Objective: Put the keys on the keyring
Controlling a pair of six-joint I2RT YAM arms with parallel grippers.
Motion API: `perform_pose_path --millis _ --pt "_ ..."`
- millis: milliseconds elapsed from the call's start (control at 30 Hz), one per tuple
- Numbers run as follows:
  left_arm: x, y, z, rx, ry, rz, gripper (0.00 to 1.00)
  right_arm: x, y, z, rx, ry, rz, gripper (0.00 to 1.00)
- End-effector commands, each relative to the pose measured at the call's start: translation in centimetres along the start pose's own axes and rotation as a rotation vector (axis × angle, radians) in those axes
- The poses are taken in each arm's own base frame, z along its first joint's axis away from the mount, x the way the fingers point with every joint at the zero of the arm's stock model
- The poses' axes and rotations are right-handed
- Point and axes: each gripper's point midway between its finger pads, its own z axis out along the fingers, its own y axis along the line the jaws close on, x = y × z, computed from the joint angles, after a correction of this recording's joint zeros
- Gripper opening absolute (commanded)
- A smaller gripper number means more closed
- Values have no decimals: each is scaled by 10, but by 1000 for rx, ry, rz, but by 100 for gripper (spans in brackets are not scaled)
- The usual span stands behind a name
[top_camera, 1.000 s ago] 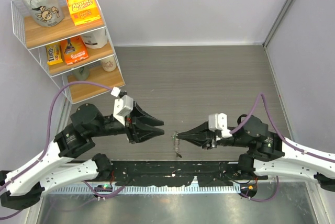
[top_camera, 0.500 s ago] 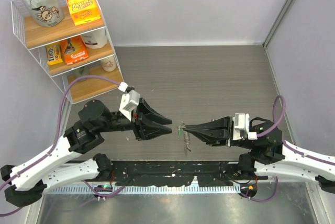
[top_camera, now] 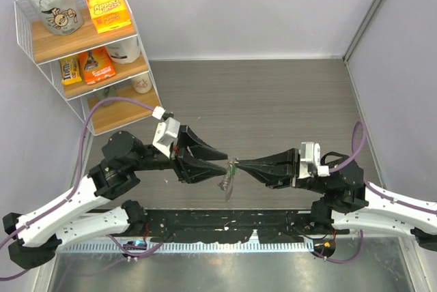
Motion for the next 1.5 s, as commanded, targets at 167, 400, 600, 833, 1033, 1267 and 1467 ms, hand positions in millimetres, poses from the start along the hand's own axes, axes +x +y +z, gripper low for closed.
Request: perform_pose_path --millis 167,400,600,833,1033,1267,1467 --pt "-12 -5 6 47 -48 43 37 -45 -6 5 30 -120 3 5" --pt "-9 -4 9 52 -32 32 18 -49 -6 6 26 -129 3 5" --pt "-10 -3 9 49 -33 36 21 -49 -6 6 24 -128 0 5" --pt "-11 -3 10 50 -35 33 14 -50 -6 7 23 -128 0 5" --pt "-11 -1 12 48 -29 30 0 -50 -5 7 23 -140 3 5" --pt "-11 -2 12 52 -27 29 0 -56 0 3 1 -238 -12 5" --pt "-12 -3 12 57 -27 31 0 -51 2 8 -13 -267 -13 5"
